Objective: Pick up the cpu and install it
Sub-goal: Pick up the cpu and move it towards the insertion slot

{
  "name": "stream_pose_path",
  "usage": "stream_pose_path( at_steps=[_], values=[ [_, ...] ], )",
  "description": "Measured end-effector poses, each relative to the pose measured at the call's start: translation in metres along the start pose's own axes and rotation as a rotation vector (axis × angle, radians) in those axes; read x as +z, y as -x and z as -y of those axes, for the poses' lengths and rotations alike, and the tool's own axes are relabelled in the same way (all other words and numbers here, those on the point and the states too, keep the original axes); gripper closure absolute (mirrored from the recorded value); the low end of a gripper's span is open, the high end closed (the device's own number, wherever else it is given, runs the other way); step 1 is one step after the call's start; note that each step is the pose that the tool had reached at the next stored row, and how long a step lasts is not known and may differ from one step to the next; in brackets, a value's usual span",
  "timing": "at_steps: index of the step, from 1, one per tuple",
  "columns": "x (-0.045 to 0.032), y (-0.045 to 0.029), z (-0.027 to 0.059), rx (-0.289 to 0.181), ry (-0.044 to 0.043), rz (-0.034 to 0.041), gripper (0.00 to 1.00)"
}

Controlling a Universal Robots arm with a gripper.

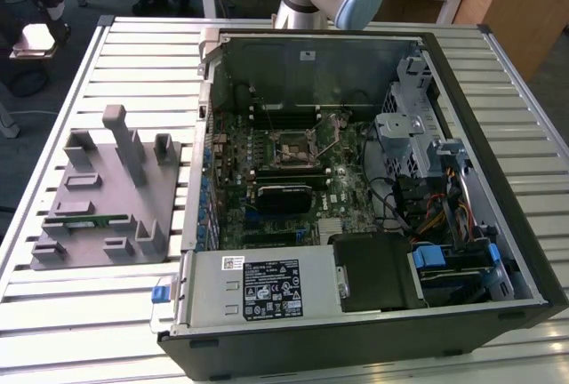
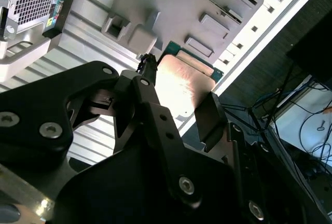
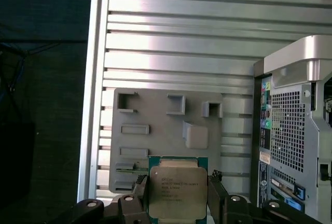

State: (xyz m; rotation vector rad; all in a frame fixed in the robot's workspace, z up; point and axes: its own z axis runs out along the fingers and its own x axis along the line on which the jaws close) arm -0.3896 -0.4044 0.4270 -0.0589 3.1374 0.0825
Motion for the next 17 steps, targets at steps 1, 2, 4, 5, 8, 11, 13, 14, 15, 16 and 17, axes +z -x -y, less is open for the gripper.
stream_pose_path(
  at_steps=[1, 2, 4, 5, 8, 11, 13, 14, 15, 16, 17],
  values=[
    [0.0001, 0.0010, 0.0000, 0.000, 0.0000, 0.0001, 0.46],
    [0.0001, 0.0022, 0.0001, 0.000, 0.0001, 0.0000, 0.46],
    [0.0003, 0.0047, 0.0002, 0.000, 0.0000, 0.0000, 0.46],
    [0.0003, 0.0062, 0.0002, 0.000, 0.0000, -0.0001, 0.46],
    [0.0005, 0.0121, 0.0005, 0.000, 0.0000, 0.0000, 0.46],
    [0.0007, 0.0158, 0.0006, 0.000, 0.0001, 0.0001, 0.46],
    [0.0007, 0.0174, 0.0007, 0.000, 0.0000, 0.0000, 0.46],
    [0.0008, 0.0189, 0.0007, 0.000, 0.0000, 0.0000, 0.46],
    [0.0008, 0.0203, 0.0008, 0.000, 0.0000, 0.0001, 0.46],
    [0.0008, 0.0219, 0.0008, 0.000, 0.0000, 0.0000, 0.46],
    [0.0009, 0.0237, 0.0009, 0.000, 0.0000, 0.0000, 0.46]
  ],
)
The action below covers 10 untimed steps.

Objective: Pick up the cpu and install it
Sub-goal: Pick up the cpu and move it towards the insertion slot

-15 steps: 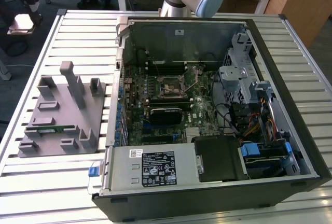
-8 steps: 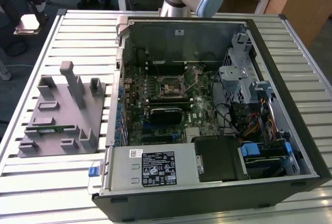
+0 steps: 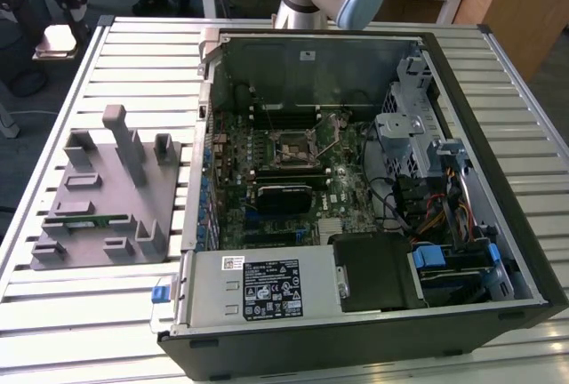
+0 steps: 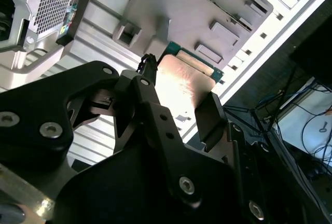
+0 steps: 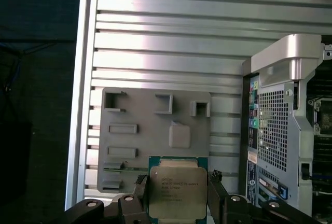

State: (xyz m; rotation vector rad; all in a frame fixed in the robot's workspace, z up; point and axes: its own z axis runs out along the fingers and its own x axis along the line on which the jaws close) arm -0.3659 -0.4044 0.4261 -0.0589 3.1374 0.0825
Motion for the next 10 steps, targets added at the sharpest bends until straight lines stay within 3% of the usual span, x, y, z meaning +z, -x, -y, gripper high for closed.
stream_pose_path(
  at_steps=[10],
  values=[
    [0.0003, 0.0215, 0.0008, 0.000, -0.0001, -0.0001, 0.46]
  ],
)
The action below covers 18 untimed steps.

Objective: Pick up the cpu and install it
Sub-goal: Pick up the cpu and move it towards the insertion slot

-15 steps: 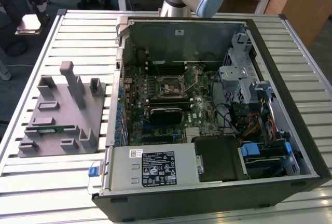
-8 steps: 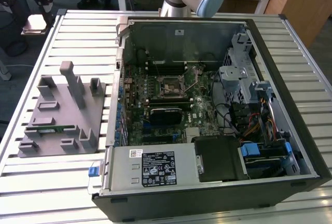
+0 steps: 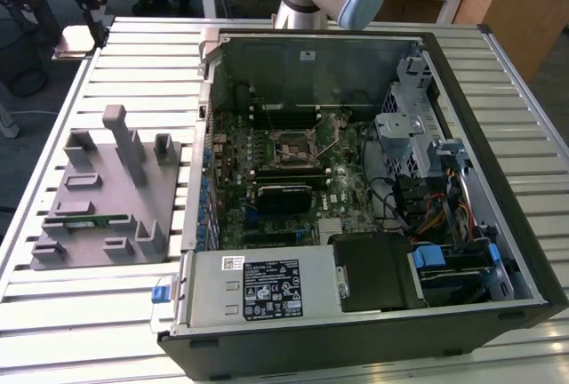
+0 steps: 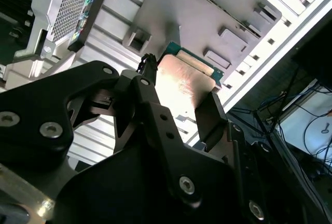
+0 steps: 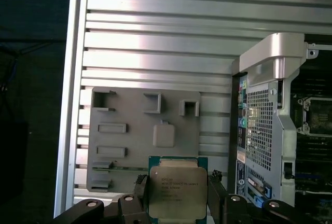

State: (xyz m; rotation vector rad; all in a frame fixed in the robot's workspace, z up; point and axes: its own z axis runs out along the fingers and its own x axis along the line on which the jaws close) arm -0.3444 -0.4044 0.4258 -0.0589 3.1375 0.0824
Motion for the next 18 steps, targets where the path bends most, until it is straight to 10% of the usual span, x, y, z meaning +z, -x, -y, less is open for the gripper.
stream_pose_path(
  at_steps=[18],
  values=[
    [0.0007, 0.0434, 0.0017, 0.000, 0.0000, 0.0001, 0.46]
  ],
)
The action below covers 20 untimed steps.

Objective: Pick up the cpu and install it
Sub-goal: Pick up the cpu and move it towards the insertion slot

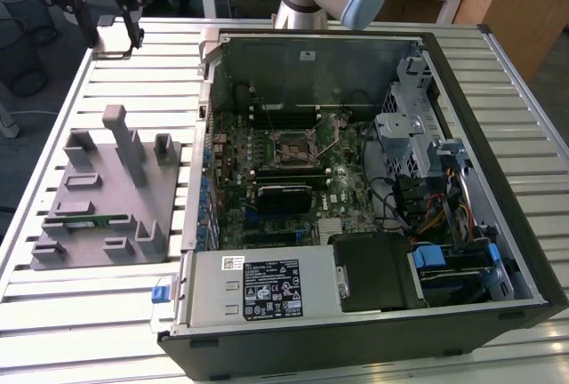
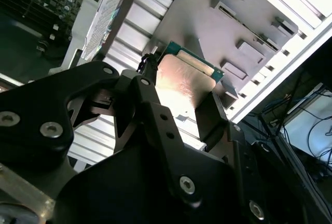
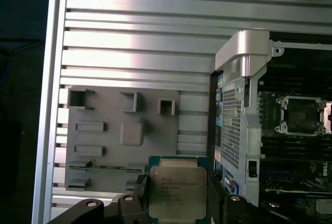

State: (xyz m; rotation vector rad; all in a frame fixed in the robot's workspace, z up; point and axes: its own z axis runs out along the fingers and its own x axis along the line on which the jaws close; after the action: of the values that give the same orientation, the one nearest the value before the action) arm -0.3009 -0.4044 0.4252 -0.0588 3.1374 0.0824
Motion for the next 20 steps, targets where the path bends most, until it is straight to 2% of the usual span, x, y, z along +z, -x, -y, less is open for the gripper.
stream_pose_path(
  at_steps=[20],
  values=[
    [0.0008, 0.0462, 0.0018, 0.000, 0.0000, 0.0000, 0.46]
  ],
)
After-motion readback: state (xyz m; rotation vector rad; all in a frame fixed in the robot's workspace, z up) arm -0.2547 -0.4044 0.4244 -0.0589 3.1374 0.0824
